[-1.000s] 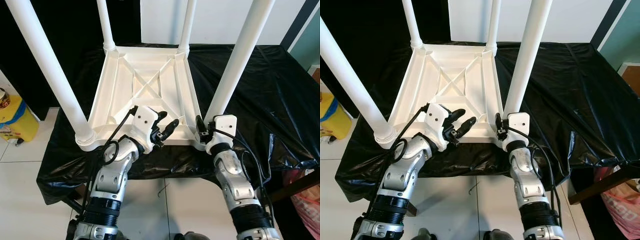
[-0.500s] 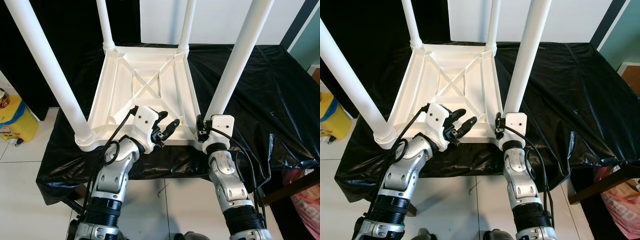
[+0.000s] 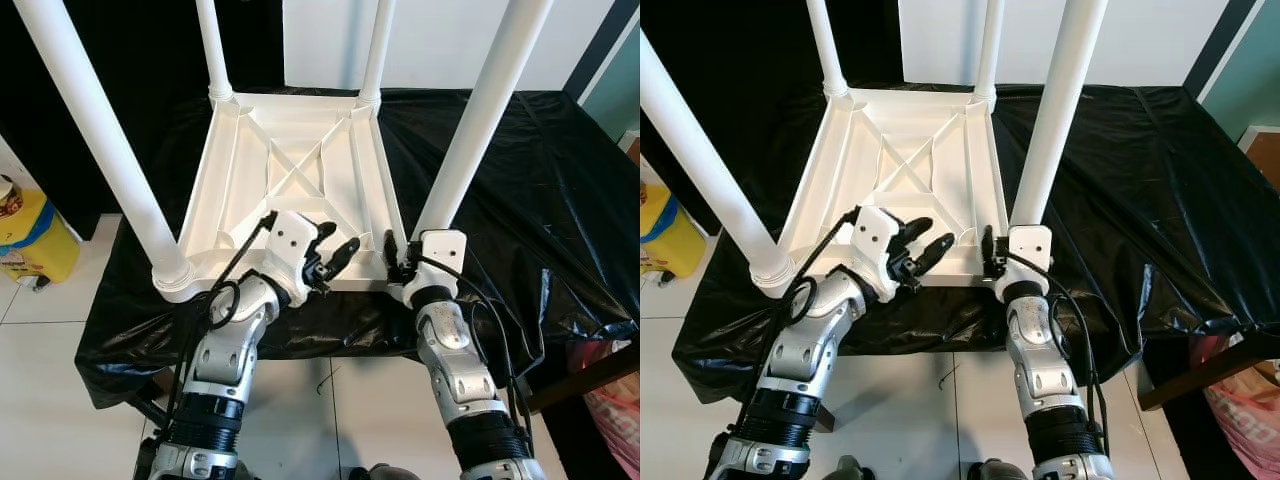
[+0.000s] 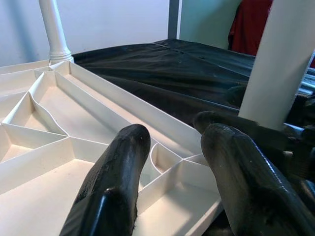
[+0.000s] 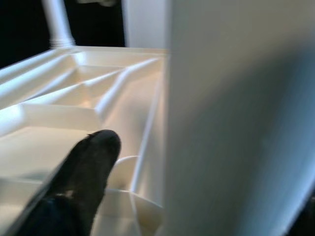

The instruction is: Building children table

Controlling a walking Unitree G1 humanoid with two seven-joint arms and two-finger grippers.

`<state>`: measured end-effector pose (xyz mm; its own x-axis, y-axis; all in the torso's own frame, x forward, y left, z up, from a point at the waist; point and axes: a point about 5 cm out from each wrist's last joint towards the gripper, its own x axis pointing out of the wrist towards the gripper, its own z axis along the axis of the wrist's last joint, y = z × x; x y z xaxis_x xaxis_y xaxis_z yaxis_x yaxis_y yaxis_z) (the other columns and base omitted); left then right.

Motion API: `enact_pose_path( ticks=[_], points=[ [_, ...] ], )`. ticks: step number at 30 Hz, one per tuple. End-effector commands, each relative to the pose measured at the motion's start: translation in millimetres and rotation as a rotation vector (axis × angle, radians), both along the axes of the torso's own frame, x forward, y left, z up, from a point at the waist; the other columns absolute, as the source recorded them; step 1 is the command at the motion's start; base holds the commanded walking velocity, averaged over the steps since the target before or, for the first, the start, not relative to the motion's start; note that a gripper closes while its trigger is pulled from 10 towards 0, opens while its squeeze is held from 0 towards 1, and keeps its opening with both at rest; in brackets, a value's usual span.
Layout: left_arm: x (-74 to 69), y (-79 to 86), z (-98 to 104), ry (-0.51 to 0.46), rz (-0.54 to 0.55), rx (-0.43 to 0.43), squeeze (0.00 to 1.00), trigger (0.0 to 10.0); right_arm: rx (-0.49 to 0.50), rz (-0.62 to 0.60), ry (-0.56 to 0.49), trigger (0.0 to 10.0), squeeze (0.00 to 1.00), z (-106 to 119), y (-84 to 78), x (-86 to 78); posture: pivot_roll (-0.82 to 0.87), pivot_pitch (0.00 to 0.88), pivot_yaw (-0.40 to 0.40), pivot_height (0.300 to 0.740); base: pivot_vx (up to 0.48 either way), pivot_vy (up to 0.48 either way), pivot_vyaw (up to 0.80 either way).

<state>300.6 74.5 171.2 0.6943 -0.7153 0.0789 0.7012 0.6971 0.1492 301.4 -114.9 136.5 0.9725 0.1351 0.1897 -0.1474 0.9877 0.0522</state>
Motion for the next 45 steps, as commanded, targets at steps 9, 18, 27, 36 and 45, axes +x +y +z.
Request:
enact_pose_path(
  ticks=[9, 18, 27, 36, 45],
  points=[
    [3.4, -2.8, 0.7, -0.007, 0.061, -0.009, 0.00, 10.0, -0.077, 0.328, -0.021, 10.0, 0.00, 2.0, -22.4, -4.3, 0.00, 0.035, -0.062, 0.740, 0.000, 0.000, 0.00],
    [3.6, -1.3, 0.9, -0.010, 0.067, -0.008, 0.00, 10.0, -0.219, 0.509, 0.071, 10.0, 0.00, 1.6, -51.2, 16.4, 0.01, 0.030, -0.065, 0.740, 0.000, 0.000, 0.00],
    [3.7, 4.2, 2.6, -0.019, 0.096, -0.010, 0.00, 10.0, -0.231, 0.562, 0.093, 0.0, 0.00, -4.1, -38.0, 23.5, 0.04, 0.029, -0.084, 0.740, 0.000, 0.000, 0.00],
    [2.0, 5.5, 1.8, -0.016, 0.103, -0.010, 0.00, 10.0, -0.238, 0.470, 0.125, 0.0, 0.00, -14.1, -34.2, 22.8, 0.03, 0.039, -0.082, 0.740, 0.000, 0.000, 0.00],
    [4.2, 2.6, 2.1, -0.014, 0.093, -0.012, 0.00, 10.0, -0.206, 0.279, 0.112, 0.0, 0.00, -17.8, -25.8, 16.1, 0.01, 0.047, -0.066, 0.740, 0.000, 0.000, 0.00]
  ],
)
